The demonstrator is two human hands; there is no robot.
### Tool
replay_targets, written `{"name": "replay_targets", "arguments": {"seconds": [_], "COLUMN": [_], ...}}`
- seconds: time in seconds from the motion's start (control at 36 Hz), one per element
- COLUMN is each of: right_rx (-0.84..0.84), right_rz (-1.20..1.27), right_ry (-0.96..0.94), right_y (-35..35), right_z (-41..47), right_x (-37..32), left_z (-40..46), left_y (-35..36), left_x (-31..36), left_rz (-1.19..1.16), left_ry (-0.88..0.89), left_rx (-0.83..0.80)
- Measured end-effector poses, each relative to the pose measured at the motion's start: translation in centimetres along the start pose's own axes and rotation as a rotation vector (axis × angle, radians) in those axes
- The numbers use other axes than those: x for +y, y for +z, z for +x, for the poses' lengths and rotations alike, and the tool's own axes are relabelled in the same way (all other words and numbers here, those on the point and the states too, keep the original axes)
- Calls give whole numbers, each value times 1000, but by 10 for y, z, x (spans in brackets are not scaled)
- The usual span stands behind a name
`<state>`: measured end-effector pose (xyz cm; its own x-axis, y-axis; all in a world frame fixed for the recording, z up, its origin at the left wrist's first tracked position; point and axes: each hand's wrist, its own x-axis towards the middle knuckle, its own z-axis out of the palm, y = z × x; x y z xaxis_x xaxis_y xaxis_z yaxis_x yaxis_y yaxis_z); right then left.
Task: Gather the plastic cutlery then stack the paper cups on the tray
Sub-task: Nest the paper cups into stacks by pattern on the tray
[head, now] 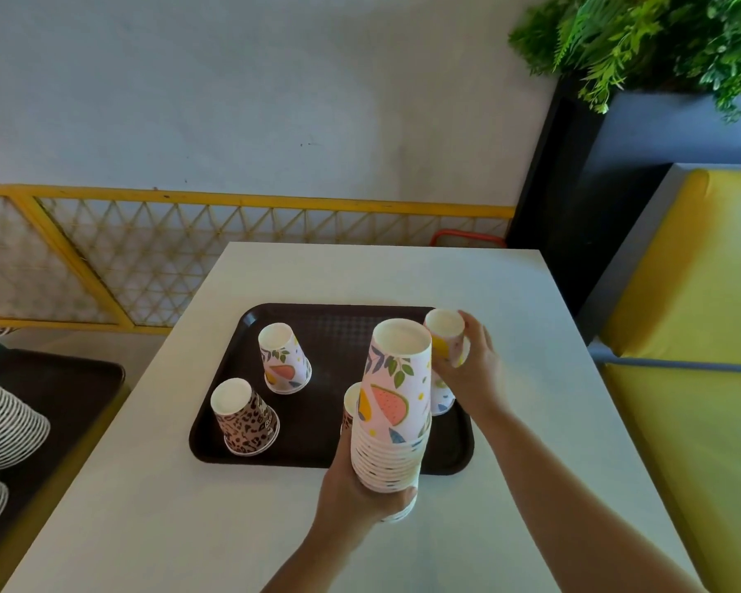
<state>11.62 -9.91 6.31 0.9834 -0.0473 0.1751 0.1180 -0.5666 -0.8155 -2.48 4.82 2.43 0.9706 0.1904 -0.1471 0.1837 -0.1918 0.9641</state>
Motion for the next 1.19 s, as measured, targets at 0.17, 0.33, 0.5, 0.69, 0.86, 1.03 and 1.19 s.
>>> {"name": "replay_targets", "arguments": {"seconds": [0.17, 0.33, 0.5, 0.69, 0.86, 1.03, 1.19], "right_rx": [-39, -325, -279, -198, -159, -128, -56], "right_rz": [309, 218, 249, 295, 334, 397, 636], "right_ry": [-129, -227, -198, -223, -239, -196, -95], "right_y": [-43, -67, -70, -74, -79, -78, -85], "right_z": [-25, -54, -60, -59, -55, -45, -26], "right_x": [-42, -66, -64, -63, -65, -68, -77], "left_z": [-1, -4, -5, -3, -4, -5, -6], "left_y": [2, 11, 18, 22, 23, 22, 18], "left_x": [-4, 1, 2, 4, 2, 2, -2], "left_rz": [24, 24, 18, 40, 47, 18, 6], "left_ry": [-54, -56, -49, -42, -40, -37, -43], "left_rx": [-44, -97, -132, -139, -145, -136, -114]}}
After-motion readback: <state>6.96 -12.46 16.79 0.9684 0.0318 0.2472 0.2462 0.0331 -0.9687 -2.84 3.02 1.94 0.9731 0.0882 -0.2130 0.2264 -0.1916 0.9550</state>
